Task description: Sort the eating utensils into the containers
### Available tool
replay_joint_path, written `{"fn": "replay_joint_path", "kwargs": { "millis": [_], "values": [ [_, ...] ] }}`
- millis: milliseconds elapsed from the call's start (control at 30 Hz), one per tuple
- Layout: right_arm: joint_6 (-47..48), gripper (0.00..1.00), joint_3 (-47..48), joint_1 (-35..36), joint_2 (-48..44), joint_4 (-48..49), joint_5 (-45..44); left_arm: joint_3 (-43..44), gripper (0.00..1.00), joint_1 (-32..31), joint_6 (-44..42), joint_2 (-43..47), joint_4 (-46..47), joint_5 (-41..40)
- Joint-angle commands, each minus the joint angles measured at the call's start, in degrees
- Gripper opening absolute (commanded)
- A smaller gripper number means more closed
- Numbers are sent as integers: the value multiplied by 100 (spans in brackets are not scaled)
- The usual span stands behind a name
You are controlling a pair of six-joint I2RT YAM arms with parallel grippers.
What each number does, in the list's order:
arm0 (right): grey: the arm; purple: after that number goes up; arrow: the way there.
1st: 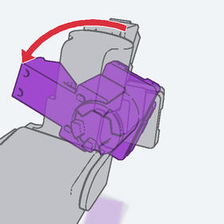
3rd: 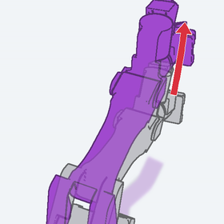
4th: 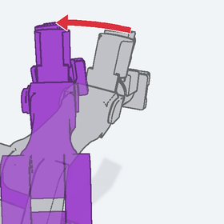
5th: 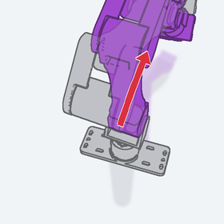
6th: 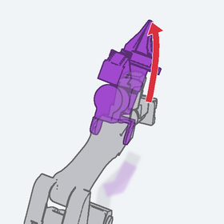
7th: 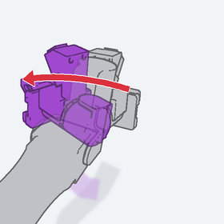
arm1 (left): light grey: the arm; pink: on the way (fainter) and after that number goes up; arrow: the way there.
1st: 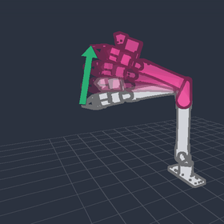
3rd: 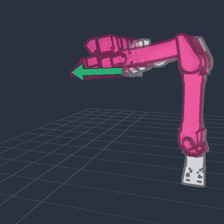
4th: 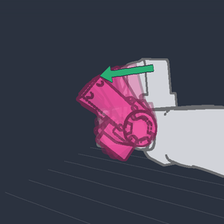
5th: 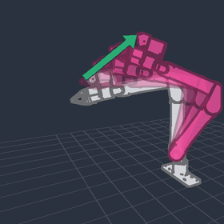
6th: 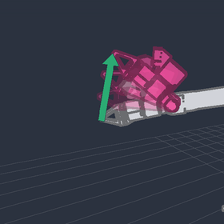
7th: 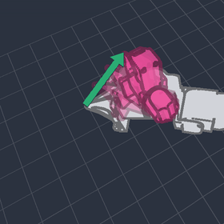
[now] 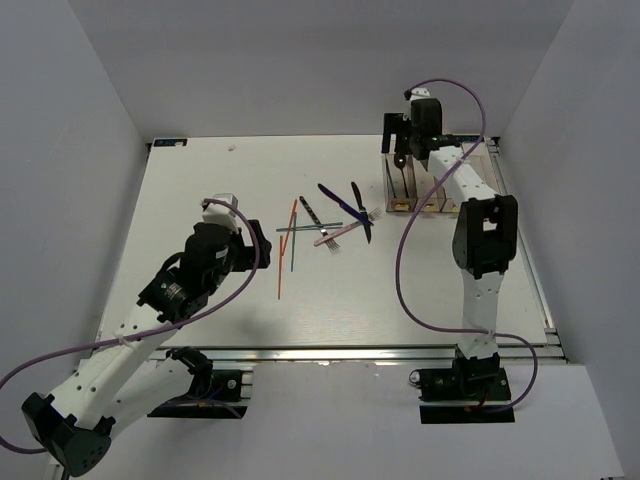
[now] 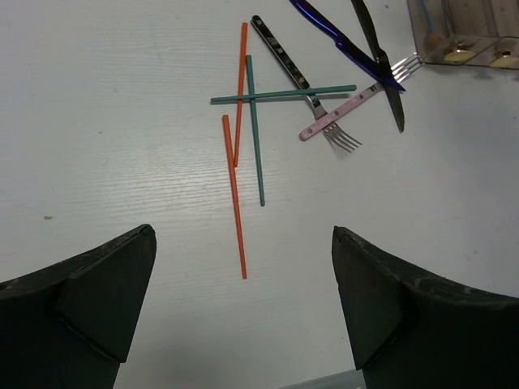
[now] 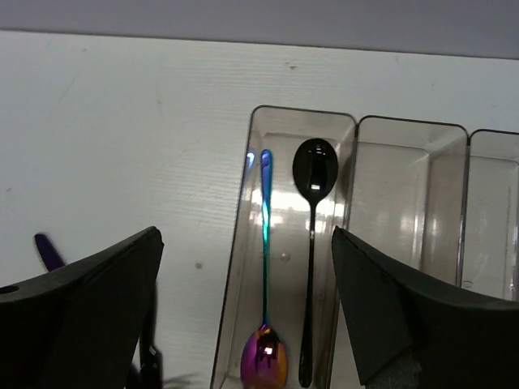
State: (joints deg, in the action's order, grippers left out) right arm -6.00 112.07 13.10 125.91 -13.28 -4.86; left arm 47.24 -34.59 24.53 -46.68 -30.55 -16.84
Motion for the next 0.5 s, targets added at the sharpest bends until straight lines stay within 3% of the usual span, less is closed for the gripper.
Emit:
{"fn": "replay_joint_path", "kwargs": {
  "millis": [0, 167, 467],
  "values": [
    [274, 89, -185, 113, -873, -122, 1131, 22, 98, -4, 95, 88, -171, -512],
    [872, 89, -983, 535, -1182, -386, 1664, 127, 98, -4, 578, 53, -663, -2153],
    [1575, 83, -1855, 1695, -1657, -509, 733, 127, 98, -4, 737, 159, -778, -2491]
  ]
}}
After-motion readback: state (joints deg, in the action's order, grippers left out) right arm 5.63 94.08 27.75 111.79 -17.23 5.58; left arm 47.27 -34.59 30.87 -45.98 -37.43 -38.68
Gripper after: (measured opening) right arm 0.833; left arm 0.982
